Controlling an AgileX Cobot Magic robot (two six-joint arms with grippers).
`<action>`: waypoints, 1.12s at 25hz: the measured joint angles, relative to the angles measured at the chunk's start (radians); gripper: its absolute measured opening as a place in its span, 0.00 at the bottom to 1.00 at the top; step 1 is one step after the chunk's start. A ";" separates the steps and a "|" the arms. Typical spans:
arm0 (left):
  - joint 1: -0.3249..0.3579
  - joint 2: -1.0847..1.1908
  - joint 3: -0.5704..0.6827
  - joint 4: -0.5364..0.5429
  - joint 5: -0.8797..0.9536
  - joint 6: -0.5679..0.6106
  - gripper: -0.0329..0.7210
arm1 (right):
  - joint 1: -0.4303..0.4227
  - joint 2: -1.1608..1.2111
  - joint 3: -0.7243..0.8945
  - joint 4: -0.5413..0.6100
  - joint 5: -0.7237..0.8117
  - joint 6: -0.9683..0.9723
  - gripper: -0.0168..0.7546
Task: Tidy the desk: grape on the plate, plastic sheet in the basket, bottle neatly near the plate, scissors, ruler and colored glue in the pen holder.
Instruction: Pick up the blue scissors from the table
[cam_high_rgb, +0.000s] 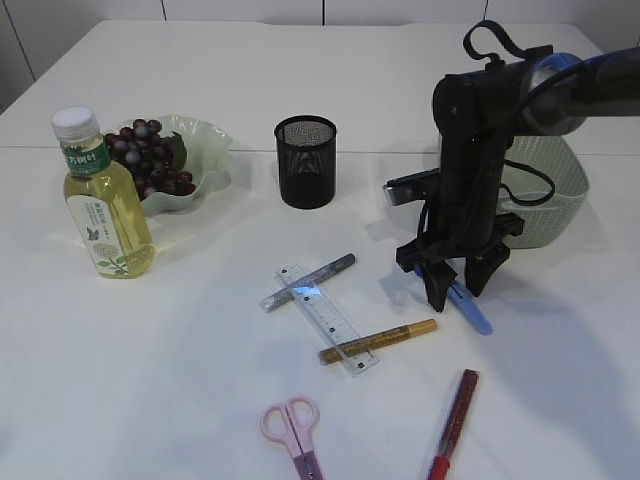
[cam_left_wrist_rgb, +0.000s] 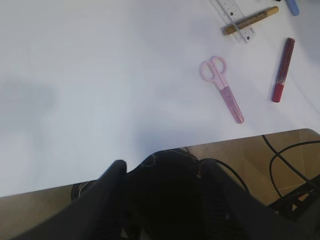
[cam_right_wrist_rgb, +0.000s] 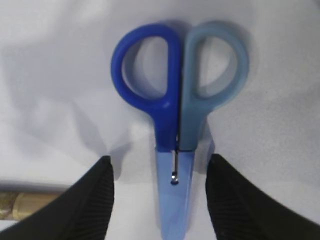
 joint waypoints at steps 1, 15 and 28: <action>0.000 0.000 0.000 0.000 0.000 0.000 0.51 | 0.000 0.000 0.000 0.000 0.000 -0.002 0.61; 0.000 0.000 0.000 0.000 0.000 0.000 0.51 | 0.000 0.005 0.000 0.000 -0.002 -0.023 0.61; 0.000 0.000 0.000 0.000 0.000 0.000 0.51 | 0.000 0.013 -0.010 0.000 -0.002 -0.025 0.61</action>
